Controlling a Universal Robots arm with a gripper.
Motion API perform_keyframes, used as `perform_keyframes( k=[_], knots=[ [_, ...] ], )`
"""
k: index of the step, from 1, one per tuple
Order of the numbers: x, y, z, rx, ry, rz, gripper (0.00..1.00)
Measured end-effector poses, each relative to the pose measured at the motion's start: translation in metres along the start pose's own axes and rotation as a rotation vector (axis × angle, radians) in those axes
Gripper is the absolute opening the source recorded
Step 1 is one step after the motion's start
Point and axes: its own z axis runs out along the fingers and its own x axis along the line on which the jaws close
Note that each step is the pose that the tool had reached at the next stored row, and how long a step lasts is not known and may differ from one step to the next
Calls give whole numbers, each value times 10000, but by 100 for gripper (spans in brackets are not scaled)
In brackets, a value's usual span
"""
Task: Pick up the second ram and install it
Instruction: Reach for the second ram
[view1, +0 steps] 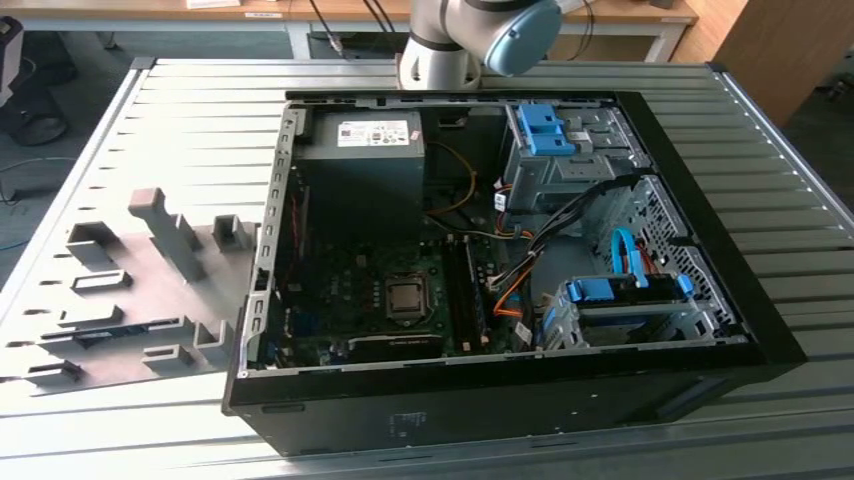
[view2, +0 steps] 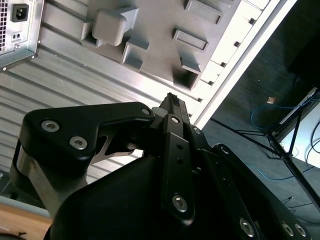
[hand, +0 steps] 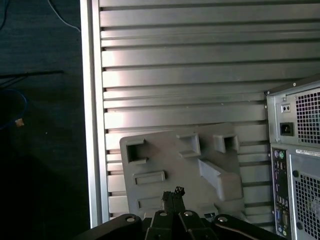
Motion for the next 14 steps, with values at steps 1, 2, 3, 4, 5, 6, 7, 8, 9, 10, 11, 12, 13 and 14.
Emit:
perform_keyframes(
  k=[1,2,3,4,5,6,7,8,9,10,11,12,13,14],
  knots=[
    [2,-17,0,15,-1,-1,10],
    [4,-34,0,29,-2,-1,10],
    [7,-52,1,43,-4,-1,10],
    [8,-71,1,56,-6,-2,10],
    [10,-91,-1,70,-4,-3,10],
    [12,-111,-1,81,-5,-4,10],
    [15,-131,0,91,-7,-4,10],
    [17,-150,0,101,-8,-4,10],
    [19,-169,0,109,-8,-4,10],
    [21,-186,0,116,-10,-4,10],
    [24,-201,-1,123,-10,-5,10],
    [27,-218,-1,128,-10,-5,10],
    [29,-234,-2,132,-10,-5,10],
    [32,-249,-2,136,-10,-5,10]
  ],
)
